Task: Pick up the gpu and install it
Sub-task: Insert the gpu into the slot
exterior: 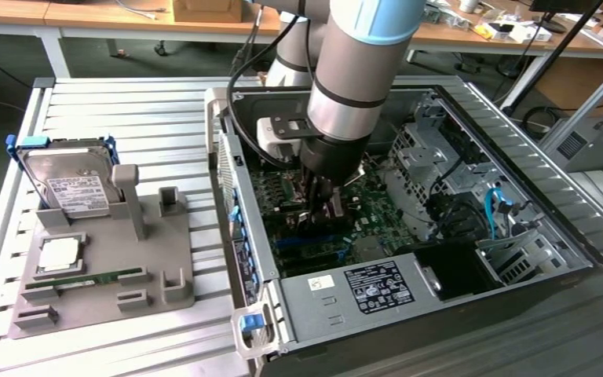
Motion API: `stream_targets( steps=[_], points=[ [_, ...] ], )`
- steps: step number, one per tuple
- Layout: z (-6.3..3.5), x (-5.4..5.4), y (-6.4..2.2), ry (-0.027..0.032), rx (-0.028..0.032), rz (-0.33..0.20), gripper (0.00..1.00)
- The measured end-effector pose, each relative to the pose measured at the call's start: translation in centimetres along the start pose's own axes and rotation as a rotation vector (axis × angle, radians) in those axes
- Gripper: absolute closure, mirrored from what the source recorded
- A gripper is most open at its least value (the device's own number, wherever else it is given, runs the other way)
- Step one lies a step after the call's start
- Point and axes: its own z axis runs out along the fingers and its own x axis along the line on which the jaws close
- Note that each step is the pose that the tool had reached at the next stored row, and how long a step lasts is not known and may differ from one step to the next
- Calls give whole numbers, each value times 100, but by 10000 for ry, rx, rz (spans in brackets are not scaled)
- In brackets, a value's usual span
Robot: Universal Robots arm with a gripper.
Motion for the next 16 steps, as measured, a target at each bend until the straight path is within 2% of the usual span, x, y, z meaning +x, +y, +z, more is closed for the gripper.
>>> stream_targets(
  steps=[16],
  points=[
    [1, 9, 0, 1, 1, -87, 73]
  ],
)
